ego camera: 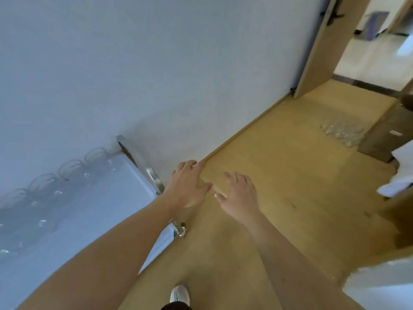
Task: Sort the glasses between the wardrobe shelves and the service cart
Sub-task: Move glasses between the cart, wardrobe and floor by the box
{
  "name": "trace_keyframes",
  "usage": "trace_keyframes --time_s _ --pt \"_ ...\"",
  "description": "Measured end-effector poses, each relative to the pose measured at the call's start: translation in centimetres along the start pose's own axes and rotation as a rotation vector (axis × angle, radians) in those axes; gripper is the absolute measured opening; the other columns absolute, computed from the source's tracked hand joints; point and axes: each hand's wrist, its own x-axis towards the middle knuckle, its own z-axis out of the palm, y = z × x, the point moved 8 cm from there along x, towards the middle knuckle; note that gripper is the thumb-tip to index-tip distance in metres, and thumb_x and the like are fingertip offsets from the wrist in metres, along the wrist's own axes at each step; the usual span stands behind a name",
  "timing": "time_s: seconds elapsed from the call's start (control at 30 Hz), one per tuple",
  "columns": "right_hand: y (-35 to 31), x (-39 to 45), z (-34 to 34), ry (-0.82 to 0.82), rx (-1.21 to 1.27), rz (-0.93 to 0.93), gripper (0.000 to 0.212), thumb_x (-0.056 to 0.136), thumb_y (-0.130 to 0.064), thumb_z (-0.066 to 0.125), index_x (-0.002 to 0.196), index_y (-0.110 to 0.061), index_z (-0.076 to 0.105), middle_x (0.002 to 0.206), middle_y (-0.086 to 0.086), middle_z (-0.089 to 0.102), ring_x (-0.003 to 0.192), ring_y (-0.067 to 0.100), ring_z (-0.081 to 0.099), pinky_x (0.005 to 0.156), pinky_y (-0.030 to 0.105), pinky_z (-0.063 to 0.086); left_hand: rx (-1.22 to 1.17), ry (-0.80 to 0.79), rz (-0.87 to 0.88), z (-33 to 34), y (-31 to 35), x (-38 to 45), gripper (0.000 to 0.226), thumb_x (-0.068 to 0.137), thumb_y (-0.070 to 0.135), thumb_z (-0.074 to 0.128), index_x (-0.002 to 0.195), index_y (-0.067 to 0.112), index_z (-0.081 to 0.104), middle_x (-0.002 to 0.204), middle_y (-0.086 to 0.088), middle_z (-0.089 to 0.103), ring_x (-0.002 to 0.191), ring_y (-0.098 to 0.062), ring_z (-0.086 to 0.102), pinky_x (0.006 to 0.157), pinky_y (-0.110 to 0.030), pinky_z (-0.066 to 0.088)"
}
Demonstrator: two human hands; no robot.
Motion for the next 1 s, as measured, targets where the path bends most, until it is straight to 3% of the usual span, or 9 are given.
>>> trace_keyframes --time_s 0.53,0.8,1.0 --pt "15.9 12.2 -13.8 0.303 -0.014 0.572 0.075 0.094 -0.054 0.059 0.157 -0.025 0.028 0.160 0.010 0.032 0.148 0.033 0.026 0.118 0.048 0.029 -0.054 -0.077 0.613 -1.5 18.1 26.8 0.073 0.093 0.058 0.056 0.153 0.024 0.034 0.155 -0.008 0.038 0.143 -0.028 0.032 0.114 -0.047 0.035" --pt "25.4 11.4 -20.2 0.400 -0.078 0.791 0.074 0.095 -0.053 0.058 0.156 -0.024 0.030 0.158 0.009 0.036 0.145 0.033 0.031 0.117 0.048 0.033 -0.110 -0.146 0.820 0.9 30.8 33.3 0.072 0.092 0.054 0.061 0.152 0.024 0.036 0.154 -0.008 0.039 0.141 -0.031 0.033 0.113 -0.049 0.036" --pt "35.4 11.6 -24.3 0.476 -0.059 0.894 0.072 0.095 -0.053 0.058 0.155 -0.026 0.031 0.159 0.008 0.035 0.146 0.032 0.030 0.117 0.049 0.032 -0.102 -0.115 0.965 3.1 42.8 37.5 0.071 0.091 0.053 0.062 0.150 0.024 0.038 0.152 -0.009 0.042 0.139 -0.032 0.035 0.111 -0.045 0.038"
